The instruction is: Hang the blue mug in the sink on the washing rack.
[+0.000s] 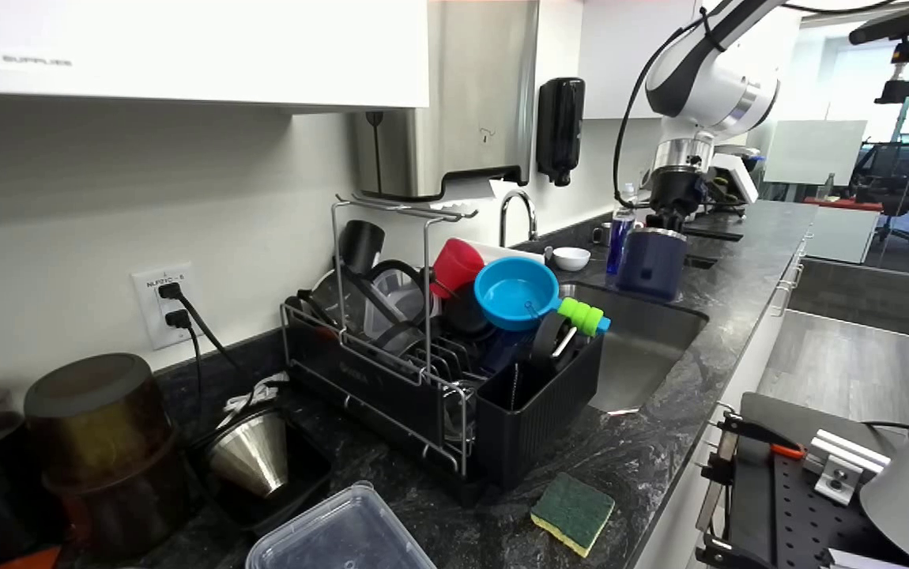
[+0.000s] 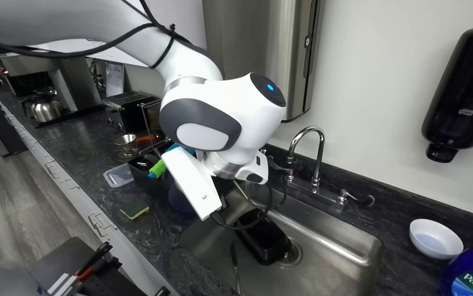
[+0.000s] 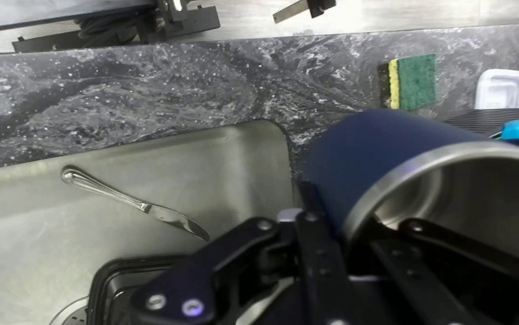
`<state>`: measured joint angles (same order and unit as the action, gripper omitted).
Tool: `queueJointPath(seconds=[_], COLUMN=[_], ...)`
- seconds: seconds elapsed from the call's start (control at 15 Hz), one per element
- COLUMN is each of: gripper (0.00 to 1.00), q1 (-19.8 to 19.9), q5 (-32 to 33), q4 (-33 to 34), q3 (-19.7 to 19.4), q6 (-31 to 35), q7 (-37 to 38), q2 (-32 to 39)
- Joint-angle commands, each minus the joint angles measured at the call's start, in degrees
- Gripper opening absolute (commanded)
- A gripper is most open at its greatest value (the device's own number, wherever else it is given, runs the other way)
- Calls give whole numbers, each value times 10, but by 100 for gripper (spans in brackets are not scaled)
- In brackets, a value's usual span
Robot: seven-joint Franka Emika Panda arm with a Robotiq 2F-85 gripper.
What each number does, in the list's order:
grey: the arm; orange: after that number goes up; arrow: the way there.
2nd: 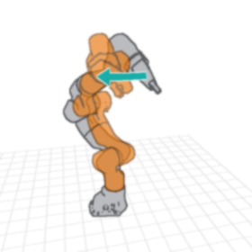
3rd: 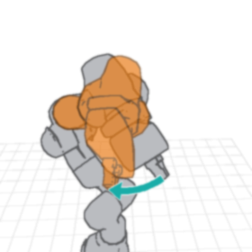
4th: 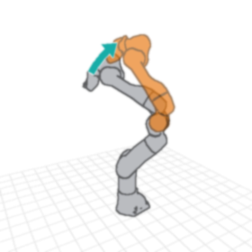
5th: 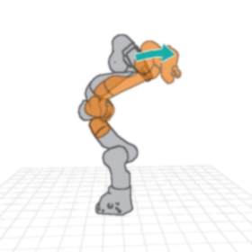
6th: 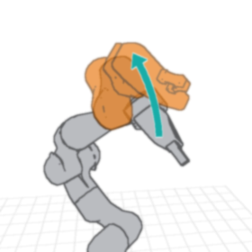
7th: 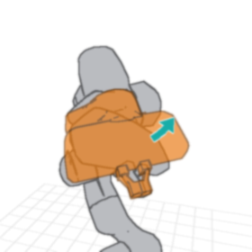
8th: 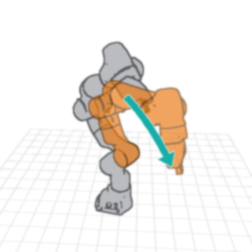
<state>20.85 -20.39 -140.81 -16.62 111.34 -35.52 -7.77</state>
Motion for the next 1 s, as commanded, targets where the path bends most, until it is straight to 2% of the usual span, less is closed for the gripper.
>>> queueJointPath(seconds=[0.0, 0.93], gripper=[2, 2], q1=[-19, -50], q5=[-28, -110], q4=[2, -12], q3=[-21, -22], q6=[-48, -120], q7=[2, 44], q2=[-21, -21])
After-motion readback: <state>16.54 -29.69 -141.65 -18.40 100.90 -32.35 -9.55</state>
